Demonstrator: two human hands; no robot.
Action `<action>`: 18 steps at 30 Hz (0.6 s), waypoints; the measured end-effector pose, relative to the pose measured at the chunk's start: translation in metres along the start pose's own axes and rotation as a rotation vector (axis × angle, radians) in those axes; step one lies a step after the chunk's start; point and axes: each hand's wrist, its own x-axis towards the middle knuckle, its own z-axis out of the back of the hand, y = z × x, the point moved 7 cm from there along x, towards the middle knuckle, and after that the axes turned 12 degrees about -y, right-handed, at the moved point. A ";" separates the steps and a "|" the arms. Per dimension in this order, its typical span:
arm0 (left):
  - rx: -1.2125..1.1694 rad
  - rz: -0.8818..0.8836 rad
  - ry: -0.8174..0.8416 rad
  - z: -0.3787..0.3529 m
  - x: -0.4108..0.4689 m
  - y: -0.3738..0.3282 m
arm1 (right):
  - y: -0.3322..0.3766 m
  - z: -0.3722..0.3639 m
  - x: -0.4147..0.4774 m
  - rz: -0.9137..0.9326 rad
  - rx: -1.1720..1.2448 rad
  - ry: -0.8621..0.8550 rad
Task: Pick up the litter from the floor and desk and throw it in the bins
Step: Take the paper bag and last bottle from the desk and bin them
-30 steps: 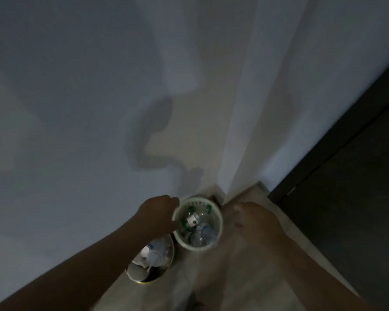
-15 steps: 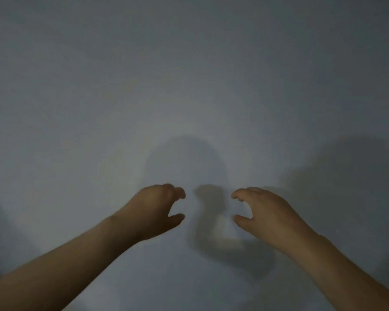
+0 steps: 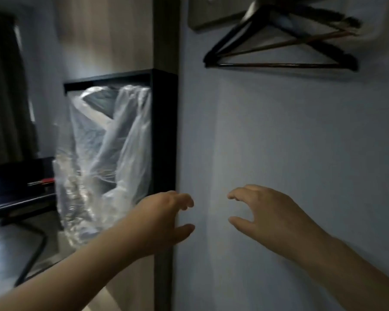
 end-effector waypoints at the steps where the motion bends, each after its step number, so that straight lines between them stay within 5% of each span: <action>1: 0.030 0.032 -0.005 0.010 -0.009 0.020 | 0.020 -0.008 0.015 0.038 0.021 0.005; 18: 0.357 0.623 -0.095 0.114 -0.116 0.298 | 0.283 -0.161 0.223 0.548 0.388 0.017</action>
